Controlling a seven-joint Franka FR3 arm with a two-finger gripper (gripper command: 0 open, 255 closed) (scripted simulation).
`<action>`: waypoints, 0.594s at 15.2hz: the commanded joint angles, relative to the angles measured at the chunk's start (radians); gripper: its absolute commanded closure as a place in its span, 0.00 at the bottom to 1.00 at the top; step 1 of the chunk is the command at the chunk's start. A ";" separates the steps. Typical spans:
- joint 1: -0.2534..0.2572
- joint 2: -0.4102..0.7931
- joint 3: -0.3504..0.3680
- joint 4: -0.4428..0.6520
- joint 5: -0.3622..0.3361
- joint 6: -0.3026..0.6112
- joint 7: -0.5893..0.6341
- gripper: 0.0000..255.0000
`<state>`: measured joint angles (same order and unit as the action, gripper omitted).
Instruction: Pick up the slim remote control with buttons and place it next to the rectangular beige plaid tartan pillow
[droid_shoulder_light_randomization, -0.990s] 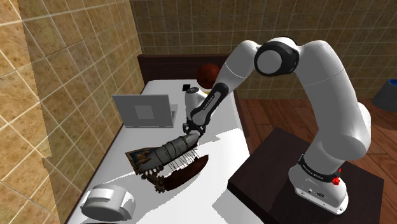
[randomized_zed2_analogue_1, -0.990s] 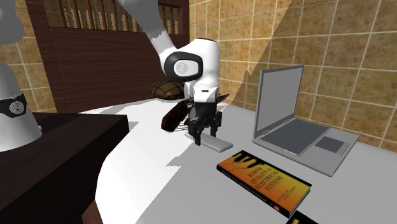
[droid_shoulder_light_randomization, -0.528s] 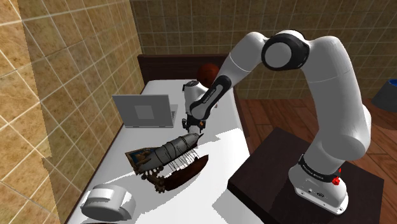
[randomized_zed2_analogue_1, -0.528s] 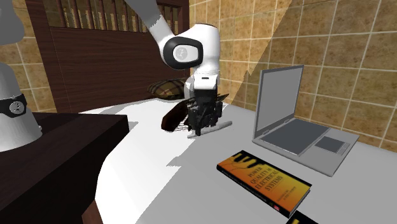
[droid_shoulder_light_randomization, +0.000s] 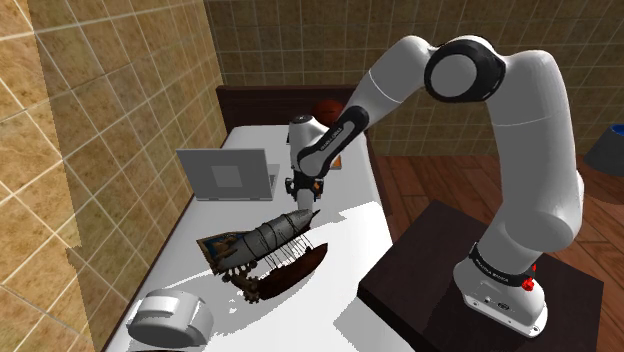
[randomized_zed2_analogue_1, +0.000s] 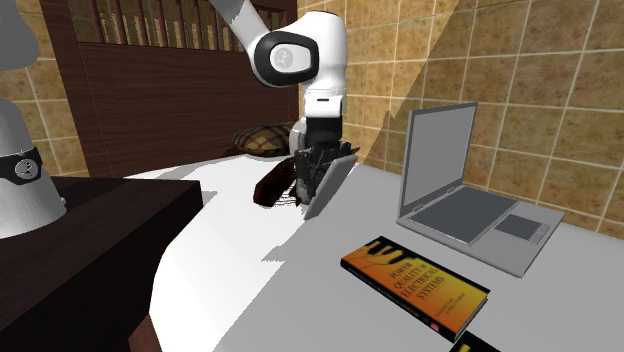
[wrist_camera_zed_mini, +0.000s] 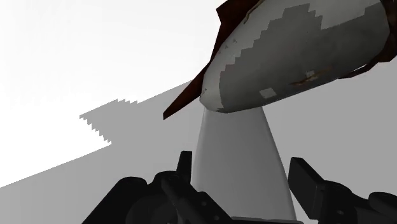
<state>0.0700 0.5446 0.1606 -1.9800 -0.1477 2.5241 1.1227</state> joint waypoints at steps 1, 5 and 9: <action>-0.003 -0.024 0.005 -0.003 0.006 -0.021 -0.004 1.00; -0.009 -0.066 0.013 -0.005 0.017 -0.060 -0.011 1.00; -0.014 -0.105 0.020 -0.004 0.027 -0.100 -0.018 1.00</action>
<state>0.0555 0.4494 0.1784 -1.9883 -0.1231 2.4385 1.1046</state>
